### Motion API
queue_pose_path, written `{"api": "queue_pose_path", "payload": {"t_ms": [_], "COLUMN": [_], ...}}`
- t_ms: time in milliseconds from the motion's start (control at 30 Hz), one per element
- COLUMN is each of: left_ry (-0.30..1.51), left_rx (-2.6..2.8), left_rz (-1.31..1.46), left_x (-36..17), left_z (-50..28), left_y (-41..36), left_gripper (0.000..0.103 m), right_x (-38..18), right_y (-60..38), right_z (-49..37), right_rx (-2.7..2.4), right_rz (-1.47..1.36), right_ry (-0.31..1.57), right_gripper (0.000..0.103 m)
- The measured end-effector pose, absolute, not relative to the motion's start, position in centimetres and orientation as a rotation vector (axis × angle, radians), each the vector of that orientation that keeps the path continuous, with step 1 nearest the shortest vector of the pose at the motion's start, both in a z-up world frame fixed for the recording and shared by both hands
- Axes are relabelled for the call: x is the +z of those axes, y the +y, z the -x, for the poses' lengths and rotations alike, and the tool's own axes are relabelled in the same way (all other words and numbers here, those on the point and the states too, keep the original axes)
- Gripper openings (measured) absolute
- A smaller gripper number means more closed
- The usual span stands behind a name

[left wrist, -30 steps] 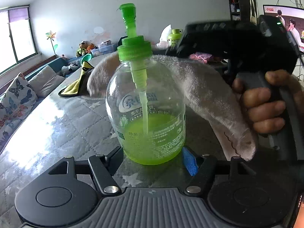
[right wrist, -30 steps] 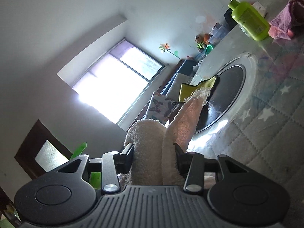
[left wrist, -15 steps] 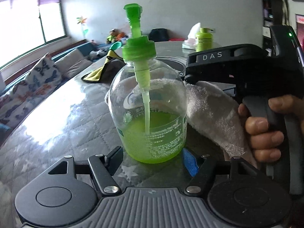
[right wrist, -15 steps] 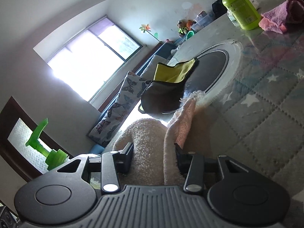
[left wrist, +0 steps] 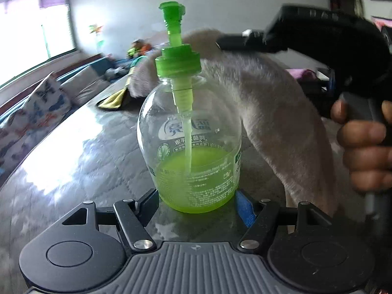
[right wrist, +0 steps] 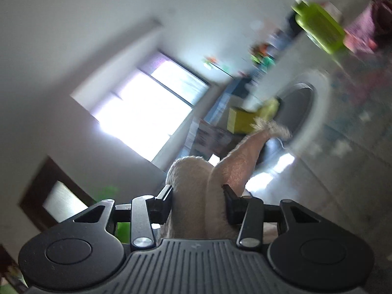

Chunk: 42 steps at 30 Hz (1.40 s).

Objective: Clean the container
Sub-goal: 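Sweep the towel over the bottle's shoulder and back with the right tool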

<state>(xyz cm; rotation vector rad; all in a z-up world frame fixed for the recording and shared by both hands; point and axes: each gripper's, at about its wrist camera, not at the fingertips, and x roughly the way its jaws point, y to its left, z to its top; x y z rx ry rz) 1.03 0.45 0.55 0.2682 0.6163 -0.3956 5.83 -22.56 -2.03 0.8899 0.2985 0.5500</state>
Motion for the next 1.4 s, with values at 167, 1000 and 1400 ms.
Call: {"api": "queue_pose_path", "payload": {"t_ms": [167, 1000, 1400], "left_ry": [0.596, 0.632, 0.645], "left_rx": [-0.444, -0.440, -0.444], "left_rz": [-0.276, -0.227, -0.208], "left_x": [0.1, -0.6, -0.3], "left_z": [-2.4, -4.6, -4.9], "left_y": [0.9, 0.9, 1.6], "left_gripper": [0.075, 0.103, 0.103], "right_x": [-1.9, -0.7, 2.3], "right_y": [-22.1, -20.8, -19.9], "right_z": [-6.1, -5.0, -5.7], "right_rx": [0.546, 0.335, 0.373], "right_rz": [-0.851, -0.768, -0.689], "right_ry": [0.317, 0.457, 0.551], "right_gripper": [0.043, 0.041, 0.052]}}
